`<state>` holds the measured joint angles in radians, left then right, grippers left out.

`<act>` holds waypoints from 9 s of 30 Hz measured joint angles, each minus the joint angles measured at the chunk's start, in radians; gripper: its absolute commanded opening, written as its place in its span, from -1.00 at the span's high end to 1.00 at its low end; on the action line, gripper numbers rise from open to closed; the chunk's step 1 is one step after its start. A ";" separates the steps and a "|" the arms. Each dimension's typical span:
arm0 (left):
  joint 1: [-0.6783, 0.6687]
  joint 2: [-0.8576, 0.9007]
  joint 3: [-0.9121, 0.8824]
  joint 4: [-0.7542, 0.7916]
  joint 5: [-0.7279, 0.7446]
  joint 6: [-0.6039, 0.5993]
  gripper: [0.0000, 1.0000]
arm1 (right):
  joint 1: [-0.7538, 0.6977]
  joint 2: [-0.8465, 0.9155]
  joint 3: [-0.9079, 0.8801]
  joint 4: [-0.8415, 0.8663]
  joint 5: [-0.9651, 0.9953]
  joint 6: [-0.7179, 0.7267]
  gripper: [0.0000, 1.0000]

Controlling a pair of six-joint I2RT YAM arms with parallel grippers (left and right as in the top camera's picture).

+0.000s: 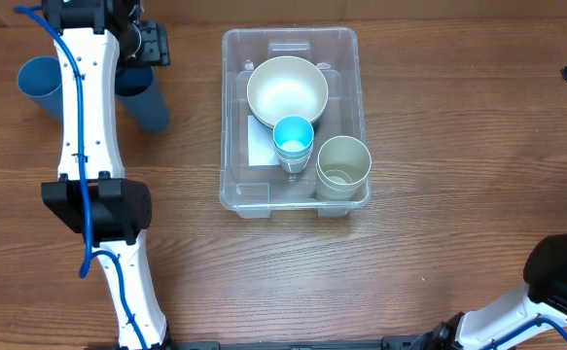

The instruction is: Pack container

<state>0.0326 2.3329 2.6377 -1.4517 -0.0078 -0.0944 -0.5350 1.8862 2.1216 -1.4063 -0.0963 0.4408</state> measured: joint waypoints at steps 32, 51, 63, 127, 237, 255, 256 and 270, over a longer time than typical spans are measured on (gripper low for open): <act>-0.345 -0.447 0.015 -0.237 0.094 0.052 0.92 | 0.000 0.000 0.000 0.000 0.000 0.000 -1.00; -0.650 -0.433 -0.549 -0.230 0.063 0.043 0.92 | 0.000 0.000 0.000 0.000 0.000 0.000 -1.00; -0.639 -0.433 -0.797 -0.094 0.006 0.041 0.92 | 0.000 0.000 0.000 0.000 0.000 -0.001 -1.00; 0.282 -0.018 -0.299 0.205 -0.002 0.064 0.92 | 0.000 0.000 0.000 0.003 0.000 0.000 -1.00; -0.377 -1.642 -0.525 -0.231 -0.273 -0.234 -1.00 | 0.000 0.000 0.000 0.003 0.000 0.000 -1.00; 0.001 -2.144 -2.085 1.236 0.219 -0.039 -1.00 | 0.000 0.000 0.000 0.004 0.000 0.000 -1.00; 0.001 -2.168 -2.129 1.257 0.237 -0.045 -1.00 | 0.000 0.000 0.000 0.004 0.000 0.000 -1.00; -0.019 -2.317 -2.573 1.542 0.237 -0.099 -1.00 | 0.000 0.000 0.000 0.003 0.000 0.000 -1.00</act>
<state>0.0139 0.0158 0.0650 0.0906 0.2295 -0.1936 -0.5350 1.8862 2.1216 -1.4029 -0.0967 0.4408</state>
